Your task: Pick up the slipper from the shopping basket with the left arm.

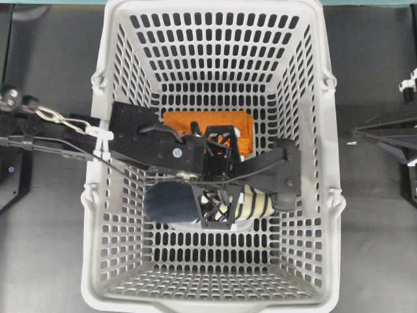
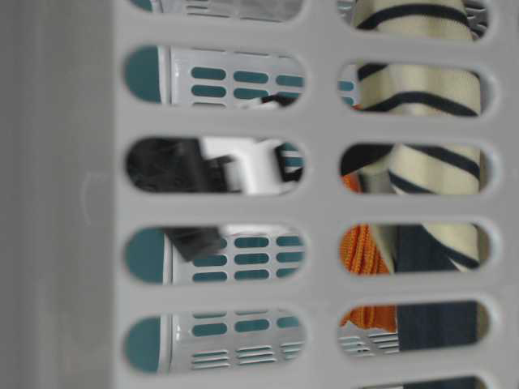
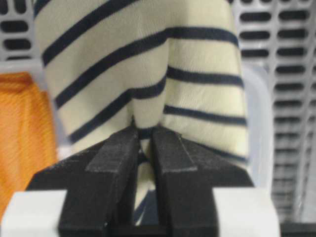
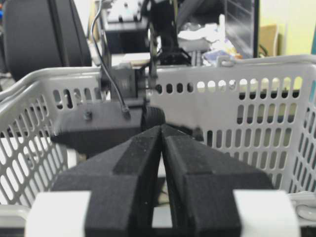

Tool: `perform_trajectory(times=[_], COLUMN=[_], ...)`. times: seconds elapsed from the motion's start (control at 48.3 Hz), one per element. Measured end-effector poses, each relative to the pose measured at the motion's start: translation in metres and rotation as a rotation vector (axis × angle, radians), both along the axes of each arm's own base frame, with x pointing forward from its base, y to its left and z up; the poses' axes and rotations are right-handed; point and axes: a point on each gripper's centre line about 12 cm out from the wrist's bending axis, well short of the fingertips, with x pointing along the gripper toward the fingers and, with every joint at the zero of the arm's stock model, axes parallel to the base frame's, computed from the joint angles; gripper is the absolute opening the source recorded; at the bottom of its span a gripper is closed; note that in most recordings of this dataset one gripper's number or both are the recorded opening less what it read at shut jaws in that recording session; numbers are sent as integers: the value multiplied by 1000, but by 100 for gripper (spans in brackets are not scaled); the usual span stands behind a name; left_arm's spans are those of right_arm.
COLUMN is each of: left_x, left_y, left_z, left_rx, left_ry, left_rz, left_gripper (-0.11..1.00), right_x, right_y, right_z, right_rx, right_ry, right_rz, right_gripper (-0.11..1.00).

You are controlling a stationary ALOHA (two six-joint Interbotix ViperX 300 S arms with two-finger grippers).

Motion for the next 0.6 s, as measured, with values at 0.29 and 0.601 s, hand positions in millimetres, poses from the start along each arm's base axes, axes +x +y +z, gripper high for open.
perform_trajectory(times=[0.29, 0.601], left_x=[-5, -12], left_y=[-1, -1], left_z=[96, 149], left_rx=[23, 27], left_ry=[-103, -145], left_rz=[-65, -73], left_gripper=[7, 7], right_x=[0, 0], right_y=[0, 0], right_z=[-1, -2], right_rx=[1, 0], right_ry=[3, 5], right_rz=[0, -2], right_gripper=[0, 0])
